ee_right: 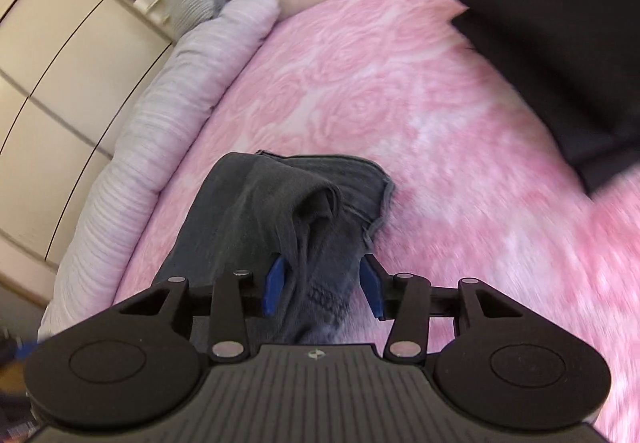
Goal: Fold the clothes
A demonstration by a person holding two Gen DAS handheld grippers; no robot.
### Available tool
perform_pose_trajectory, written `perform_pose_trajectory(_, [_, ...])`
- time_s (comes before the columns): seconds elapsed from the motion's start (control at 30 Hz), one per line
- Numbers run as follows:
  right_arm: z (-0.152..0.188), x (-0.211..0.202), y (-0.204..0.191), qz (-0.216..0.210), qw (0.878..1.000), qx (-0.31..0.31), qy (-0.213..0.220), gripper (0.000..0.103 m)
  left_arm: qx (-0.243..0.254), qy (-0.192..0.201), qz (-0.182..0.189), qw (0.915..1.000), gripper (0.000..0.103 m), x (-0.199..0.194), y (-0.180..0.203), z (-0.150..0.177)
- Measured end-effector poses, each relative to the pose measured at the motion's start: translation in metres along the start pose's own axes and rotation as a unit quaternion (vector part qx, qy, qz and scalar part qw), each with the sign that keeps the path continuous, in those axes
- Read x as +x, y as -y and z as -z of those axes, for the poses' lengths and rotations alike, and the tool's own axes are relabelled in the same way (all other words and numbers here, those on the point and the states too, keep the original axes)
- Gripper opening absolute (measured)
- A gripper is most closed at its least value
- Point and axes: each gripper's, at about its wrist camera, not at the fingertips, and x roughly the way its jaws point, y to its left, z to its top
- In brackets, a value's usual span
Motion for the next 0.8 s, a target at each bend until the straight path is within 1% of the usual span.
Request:
perform_pose_trajectory(0.13, [0.02, -0.025, -0.016, 0.008, 1.0, -0.011, -0.013, 0.048, -0.047, -0.029, -0.002, 0.9985, 0.045, -0.017, 0.006, 0.029])
perform_pose_trajectory(0.23, [0.036, -0.046, -0.032, 0.014, 0.999, -0.029, -0.028, 0.048, -0.086, -0.038, -0.001, 0.9956, 0.05, -0.036, 0.011, 0.049])
perform_pose_trajectory(0.27, [0.04, -0.054, -0.037, 0.017, 0.999, -0.034, -0.031, 0.05, -0.1, -0.037, 0.002, 0.9943, 0.05, -0.043, 0.014, 0.055])
perform_pose_trajectory(0.33, [0.049, -0.069, -0.046, 0.026, 0.998, -0.042, -0.037, 0.054, -0.128, -0.037, 0.01, 0.9911, 0.056, -0.054, 0.02, 0.066])
perform_pose_trajectory(0.4, [0.055, -0.085, -0.056, 0.032, 0.997, -0.051, -0.039, 0.064, -0.158, -0.04, 0.025, 0.9863, 0.056, -0.059, 0.027, 0.075])
perform_pose_trajectory(0.43, [0.058, -0.093, -0.06, 0.034, 0.997, -0.057, -0.04, 0.066, -0.174, -0.042, 0.032, 0.9834, 0.057, -0.062, 0.03, 0.079])
perform_pose_trajectory(0.57, [0.057, -0.111, -0.068, 0.038, 0.994, -0.096, -0.046, 0.073, -0.208, -0.064, 0.047, 0.9748, 0.057, -0.053, 0.045, 0.08])
perform_pose_trajectory(0.6, [0.054, -0.111, -0.066, 0.04, 0.993, -0.098, -0.047, 0.073, -0.22, -0.067, 0.052, 0.9718, 0.057, -0.05, 0.046, 0.078])
perform_pose_trajectory(0.63, [0.05, -0.108, -0.062, 0.041, 0.993, -0.097, -0.049, 0.074, -0.239, -0.068, 0.056, 0.9671, 0.06, -0.046, 0.045, 0.075])
perform_pose_trajectory(0.73, [0.031, -0.091, -0.048, 0.041, 0.994, -0.08, -0.054, 0.075, -0.308, -0.072, 0.074, 0.9457, 0.066, -0.029, 0.035, 0.063])
perform_pose_trajectory(0.77, [0.024, -0.083, -0.044, 0.034, 0.995, -0.077, -0.056, 0.078, -0.326, -0.074, 0.077, 0.9393, 0.067, -0.023, 0.032, 0.058])
perform_pose_trajectory(0.8, [0.017, -0.074, -0.04, 0.028, 0.995, -0.074, -0.058, 0.083, -0.338, -0.077, 0.078, 0.9348, 0.067, -0.015, 0.03, 0.053])
